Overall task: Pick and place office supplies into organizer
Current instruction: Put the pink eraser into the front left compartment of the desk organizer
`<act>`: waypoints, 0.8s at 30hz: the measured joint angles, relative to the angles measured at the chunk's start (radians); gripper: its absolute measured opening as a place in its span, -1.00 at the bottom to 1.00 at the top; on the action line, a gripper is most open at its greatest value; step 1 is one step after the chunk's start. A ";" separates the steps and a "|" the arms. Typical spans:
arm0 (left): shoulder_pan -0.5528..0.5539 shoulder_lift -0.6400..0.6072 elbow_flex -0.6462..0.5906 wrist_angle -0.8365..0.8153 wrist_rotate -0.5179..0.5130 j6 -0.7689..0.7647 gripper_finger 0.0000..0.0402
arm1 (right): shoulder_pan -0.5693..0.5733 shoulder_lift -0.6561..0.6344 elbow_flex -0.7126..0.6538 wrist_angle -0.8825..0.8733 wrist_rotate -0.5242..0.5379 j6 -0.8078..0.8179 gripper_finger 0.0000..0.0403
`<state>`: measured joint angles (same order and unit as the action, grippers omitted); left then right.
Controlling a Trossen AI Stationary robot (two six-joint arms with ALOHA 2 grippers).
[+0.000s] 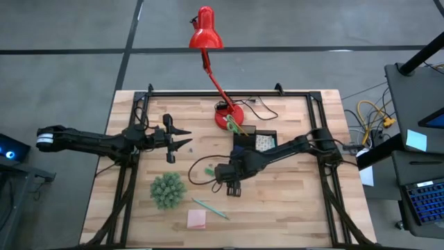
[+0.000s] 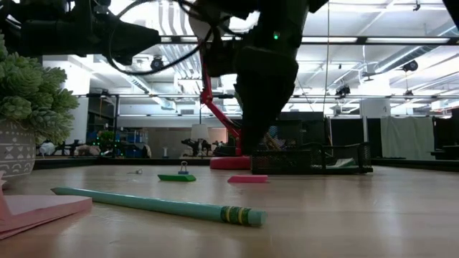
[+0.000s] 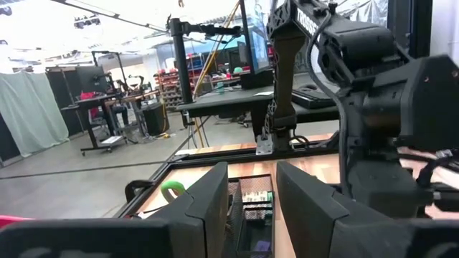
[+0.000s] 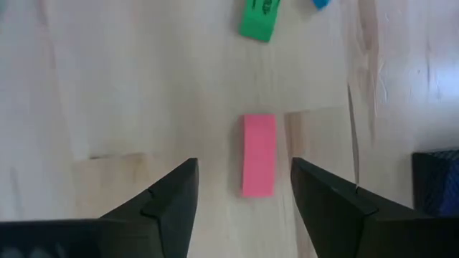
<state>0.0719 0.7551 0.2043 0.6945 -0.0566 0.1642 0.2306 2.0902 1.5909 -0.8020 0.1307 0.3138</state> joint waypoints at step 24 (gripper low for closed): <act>0.000 0.000 0.000 0.000 0.000 0.000 -0.47 | -0.063 0.024 -0.061 0.038 -0.060 -0.030 0.05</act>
<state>0.0719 0.7551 0.2043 0.6945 -0.0569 0.1646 0.1677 2.1139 1.5304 -0.7636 0.0708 0.2842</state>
